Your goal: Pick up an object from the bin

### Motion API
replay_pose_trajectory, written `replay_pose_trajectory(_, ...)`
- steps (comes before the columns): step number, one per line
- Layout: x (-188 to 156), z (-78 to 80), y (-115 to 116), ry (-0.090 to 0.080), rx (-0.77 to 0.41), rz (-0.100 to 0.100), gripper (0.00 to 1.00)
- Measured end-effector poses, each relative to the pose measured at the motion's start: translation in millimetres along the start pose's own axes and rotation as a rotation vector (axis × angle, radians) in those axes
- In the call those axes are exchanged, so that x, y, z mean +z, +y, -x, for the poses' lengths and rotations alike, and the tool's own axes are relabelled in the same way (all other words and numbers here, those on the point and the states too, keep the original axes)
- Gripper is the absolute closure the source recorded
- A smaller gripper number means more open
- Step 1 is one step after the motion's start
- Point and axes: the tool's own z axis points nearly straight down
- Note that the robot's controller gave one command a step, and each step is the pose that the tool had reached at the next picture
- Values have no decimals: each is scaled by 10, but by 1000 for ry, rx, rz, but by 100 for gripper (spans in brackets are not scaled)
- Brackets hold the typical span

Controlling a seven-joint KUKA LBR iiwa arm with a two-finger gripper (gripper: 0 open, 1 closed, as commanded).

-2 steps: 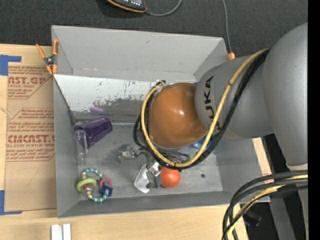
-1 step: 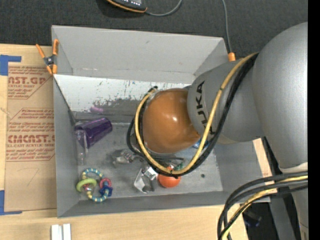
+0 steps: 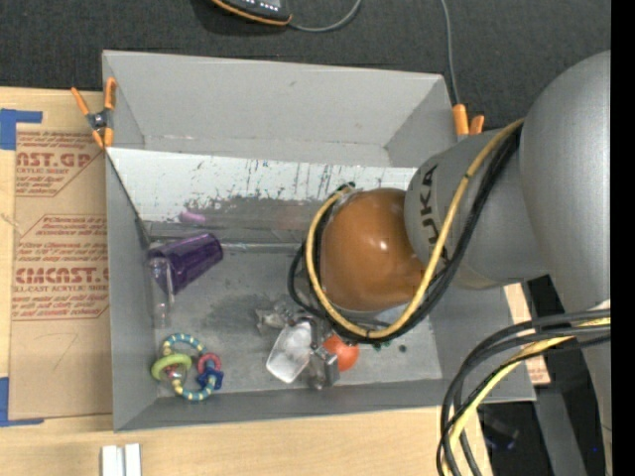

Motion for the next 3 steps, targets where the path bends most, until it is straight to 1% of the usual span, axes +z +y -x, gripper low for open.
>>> replay_pose_trajectory(1, 29, 70, 36, -5, -38, -3, 0)
replay_pose_trajectory(2, -233, -161, -87, 0, 8, 1, 0)
replay_pose_trajectory(3, -227, -154, -89, 0, 6, 0, 0)
